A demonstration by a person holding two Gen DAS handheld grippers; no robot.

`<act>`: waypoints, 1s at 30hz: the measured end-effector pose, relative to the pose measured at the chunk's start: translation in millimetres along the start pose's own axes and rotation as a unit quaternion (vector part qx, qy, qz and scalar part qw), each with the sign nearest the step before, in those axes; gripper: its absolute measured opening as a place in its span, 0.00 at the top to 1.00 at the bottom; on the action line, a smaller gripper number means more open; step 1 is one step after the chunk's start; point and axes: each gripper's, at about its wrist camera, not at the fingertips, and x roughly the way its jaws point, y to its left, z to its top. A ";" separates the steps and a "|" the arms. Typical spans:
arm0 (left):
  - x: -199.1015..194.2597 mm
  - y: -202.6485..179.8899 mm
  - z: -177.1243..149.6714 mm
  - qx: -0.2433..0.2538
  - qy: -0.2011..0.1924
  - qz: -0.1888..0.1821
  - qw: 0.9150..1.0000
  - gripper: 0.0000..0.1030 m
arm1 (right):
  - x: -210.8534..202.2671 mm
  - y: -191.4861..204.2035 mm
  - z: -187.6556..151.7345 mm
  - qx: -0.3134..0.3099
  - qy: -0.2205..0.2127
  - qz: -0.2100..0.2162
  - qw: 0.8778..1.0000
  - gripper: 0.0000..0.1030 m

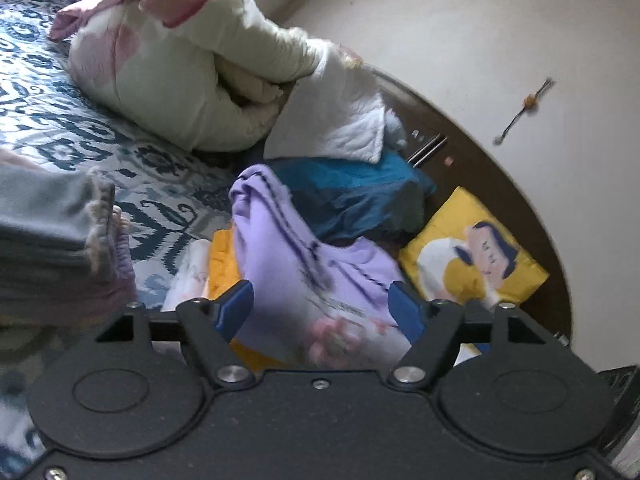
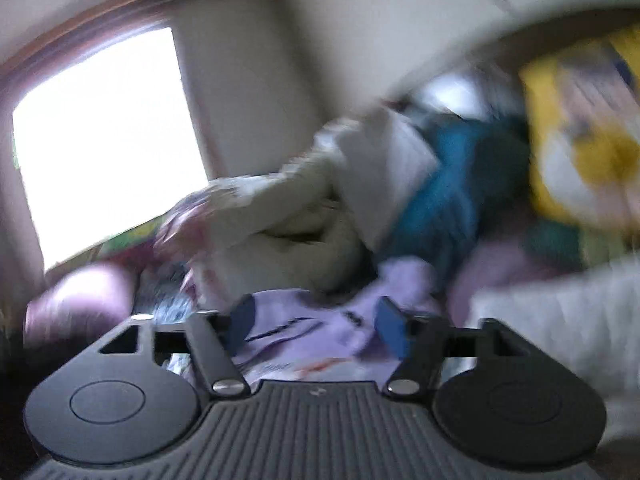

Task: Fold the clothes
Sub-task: 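Carry the folded hoodie with both grippers onto the stack of folded clothes, then open both grippers and pull them back from the stacked hoodie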

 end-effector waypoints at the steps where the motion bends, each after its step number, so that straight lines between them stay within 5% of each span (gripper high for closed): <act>1: -9.0 -5.4 -3.8 0.001 -0.003 -0.004 1.000 0.28 | 1.6 7.4 -0.7 -0.027 0.000 -0.007 1.000 0.48; 4: -34.6 -25.5 -13.9 0.023 -0.005 -0.001 1.000 0.26 | 4.9 11.1 1.2 -0.033 0.024 -0.012 0.999 0.45; 6: -50.4 -43.9 -20.5 0.060 -0.001 0.021 0.998 0.10 | -5.8 2.6 5.2 0.001 0.051 0.006 0.999 0.31; 11: -59.5 -90.1 -34.3 0.169 0.036 0.097 0.980 0.03 | -51.1 -5.9 13.6 0.041 0.115 0.016 0.992 0.08; 13: -59.3 -107.8 -42.1 0.210 0.038 0.132 0.968 0.02 | -68.4 -5.6 16.8 0.036 0.126 0.010 0.991 0.01; 17: -54.9 -147.9 -61.4 0.313 0.033 0.216 0.924 0.00 | -88.9 0.9 27.3 0.013 0.154 -0.016 0.988 0.00; 19: -53.3 -158.8 -69.0 0.340 0.035 0.238 0.909 0.00 | -94.0 5.8 31.6 -0.001 0.168 -0.033 0.985 0.00; 26: -63.6 -166.7 -73.5 0.302 0.031 0.246 0.920 0.00 | -105.2 16.6 39.4 -0.023 0.191 -0.064 0.979 0.00; 30: -70.5 -175.8 -82.1 0.306 0.016 0.276 0.911 0.00 | -108.7 20.8 38.3 -0.029 0.203 -0.071 0.976 0.00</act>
